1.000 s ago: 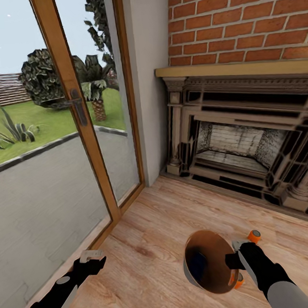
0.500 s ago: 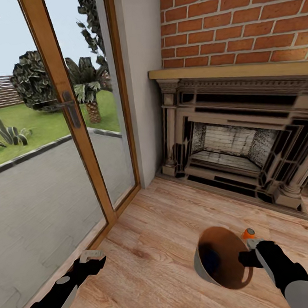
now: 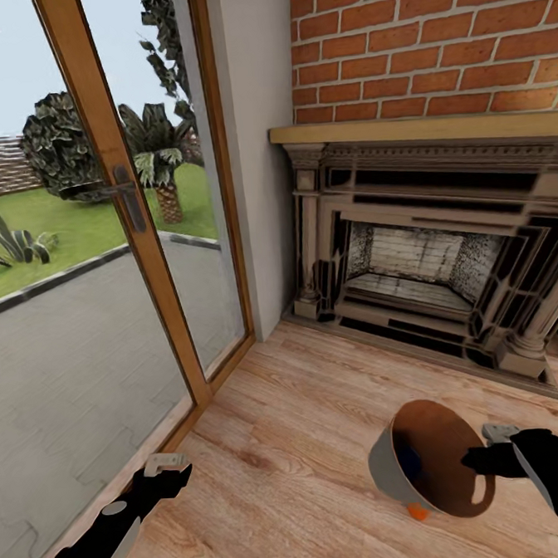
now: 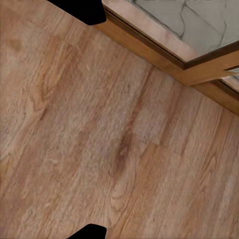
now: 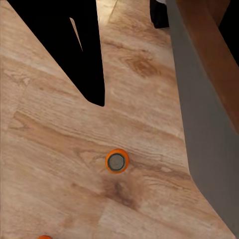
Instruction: Put the three can of soda from the living room inside the tash can in the kitchen.
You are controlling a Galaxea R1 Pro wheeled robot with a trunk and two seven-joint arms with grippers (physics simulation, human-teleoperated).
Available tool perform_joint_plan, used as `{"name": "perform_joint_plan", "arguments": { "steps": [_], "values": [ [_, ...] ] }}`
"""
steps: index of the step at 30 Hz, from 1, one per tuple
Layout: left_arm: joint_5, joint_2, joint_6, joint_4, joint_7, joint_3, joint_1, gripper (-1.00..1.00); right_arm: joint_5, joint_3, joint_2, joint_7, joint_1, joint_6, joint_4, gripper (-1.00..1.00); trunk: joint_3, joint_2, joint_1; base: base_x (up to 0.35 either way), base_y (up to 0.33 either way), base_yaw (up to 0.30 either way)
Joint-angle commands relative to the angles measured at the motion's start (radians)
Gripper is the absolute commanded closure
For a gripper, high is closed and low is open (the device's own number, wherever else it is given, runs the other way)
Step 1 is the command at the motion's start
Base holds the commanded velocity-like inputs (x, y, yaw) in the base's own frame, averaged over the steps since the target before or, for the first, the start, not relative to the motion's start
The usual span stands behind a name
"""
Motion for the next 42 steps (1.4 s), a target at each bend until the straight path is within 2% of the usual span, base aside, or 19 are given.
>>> {"name": "perform_joint_plan", "arguments": {
  "steps": [1,8,11,12,15,16,17,20,27,34,42],
  "values": [
    [0.000,0.000,0.000,0.000,0.000,0.000,0.000,-1.00,-0.020,0.001,-0.001,0.006,0.000,0.005,-0.016,1.00,0.000,0.000,0.000,0.000,0.000,0.000],
    [0.001,0.000,-0.001,0.000,-0.001,0.001,0.000,-1.00,-0.019,-0.001,-0.005,0.012,-0.001,0.015,-0.051,1.00,0.000,0.000,0.000,0.000,0.000,0.000],
    [0.001,0.000,-0.001,0.000,-0.001,0.001,0.000,-1.00,-0.019,-0.001,-0.014,0.013,-0.001,0.016,-0.053,1.00,0.000,0.000,0.000,0.000,0.000,0.000],
    [0.001,0.000,-0.001,0.000,-0.001,0.001,0.000,-1.00,-0.019,-0.002,-0.027,0.013,-0.001,0.017,-0.054,1.00,0.000,0.000,0.000,0.000,0.000,0.000],
    [0.001,0.000,-0.001,0.000,-0.001,0.001,0.000,-1.00,-0.019,-0.032,-0.044,0.013,-0.001,0.017,-0.054,1.00,0.000,0.000,0.000,0.000,0.000,0.000],
    [0.001,0.000,-0.001,0.000,-0.001,0.001,0.000,-1.00,-0.017,-0.066,-0.050,0.014,0.000,0.016,-0.054,1.00,0.000,0.000,0.000,0.000,0.000,0.000],
    [0.001,0.000,-0.001,0.000,-0.001,0.001,0.000,-1.00,-0.016,-0.081,-0.054,0.014,0.004,0.016,-0.054,1.00,0.000,0.000,0.000,0.000,0.000,0.000],
    [0.001,0.000,-0.001,0.000,-0.001,0.000,0.000,-1.00,-0.013,-0.097,-0.059,0.015,0.017,0.012,-0.053,1.00,0.000,0.000,0.000,0.000,0.000,0.000],
    [0.001,0.000,-0.001,0.000,0.001,0.000,0.000,-1.00,-0.019,-0.121,-0.092,0.018,0.041,0.007,-0.053,1.00,0.000,0.000,0.000,0.000,-0.034,0.000],
    [-0.001,0.000,0.000,0.000,0.001,-0.002,0.000,-1.00,-0.019,-0.142,-0.095,0.019,0.044,0.006,-0.051,1.00,0.000,0.000,0.000,0.000,-0.263,0.000],
    [0.000,0.000,-0.002,0.000,0.001,-0.001,0.000,-1.00,-0.018,-0.151,-0.095,0.079,0.065,0.005,-0.053,1.00,0.000,0.000,0.000,0.000,-0.285,0.000]
  ]
}}
